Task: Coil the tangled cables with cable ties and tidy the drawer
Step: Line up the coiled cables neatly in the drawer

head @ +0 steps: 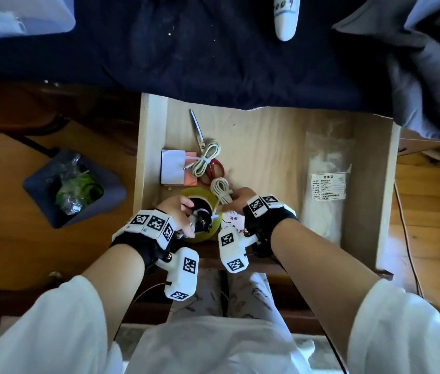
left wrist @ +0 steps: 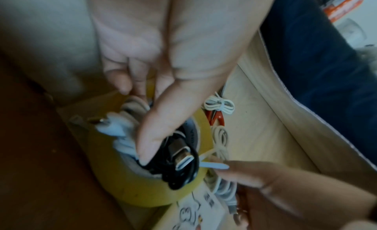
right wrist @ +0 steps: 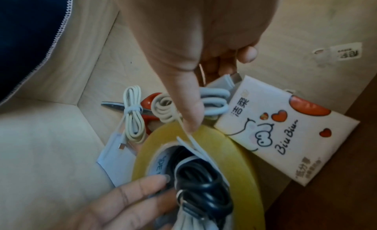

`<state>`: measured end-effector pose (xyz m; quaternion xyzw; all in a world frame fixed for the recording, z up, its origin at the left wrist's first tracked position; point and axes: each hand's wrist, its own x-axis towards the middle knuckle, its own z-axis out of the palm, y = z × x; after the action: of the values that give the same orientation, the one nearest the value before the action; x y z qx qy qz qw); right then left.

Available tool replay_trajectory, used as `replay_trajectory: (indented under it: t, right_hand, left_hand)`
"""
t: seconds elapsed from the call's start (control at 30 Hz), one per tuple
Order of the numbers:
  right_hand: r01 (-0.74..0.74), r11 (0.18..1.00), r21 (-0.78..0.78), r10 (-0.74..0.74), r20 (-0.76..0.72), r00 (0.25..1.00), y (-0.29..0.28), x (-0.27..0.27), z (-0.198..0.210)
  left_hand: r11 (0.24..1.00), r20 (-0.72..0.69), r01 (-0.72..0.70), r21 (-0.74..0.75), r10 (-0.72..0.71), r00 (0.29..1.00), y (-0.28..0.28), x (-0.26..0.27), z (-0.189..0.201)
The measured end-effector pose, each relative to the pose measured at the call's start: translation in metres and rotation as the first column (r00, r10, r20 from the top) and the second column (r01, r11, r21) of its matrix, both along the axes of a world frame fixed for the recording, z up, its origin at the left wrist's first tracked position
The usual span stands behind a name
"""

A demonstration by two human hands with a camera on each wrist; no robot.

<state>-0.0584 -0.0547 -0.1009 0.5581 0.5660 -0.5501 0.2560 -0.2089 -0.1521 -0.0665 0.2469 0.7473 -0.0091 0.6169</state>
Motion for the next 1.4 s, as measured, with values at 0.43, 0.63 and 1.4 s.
replay_trajectory:
  t: [0.43,0.63,1.4]
  right_hand:
    - [0.172,0.985,0.031,-0.174,0.113,0.978,0.010,0.115,0.055]
    - [0.306,0.950,-0.054,-0.307,-0.005,0.952,0.006,0.132,0.055]
    - [-0.219,0.974,0.053,0.216,0.050,0.975,0.027,0.152,0.045]
  left_hand:
    - [0.996,-0.122,-0.040,0.074,0.048,0.991,0.017,-0.022,0.035]
    - [0.984,0.005,-0.145,0.099,0.145,0.989,0.047,-0.015,0.077]
    - [0.982,0.248,-0.188,-0.007,0.184,0.951,0.090,0.140,-0.014]
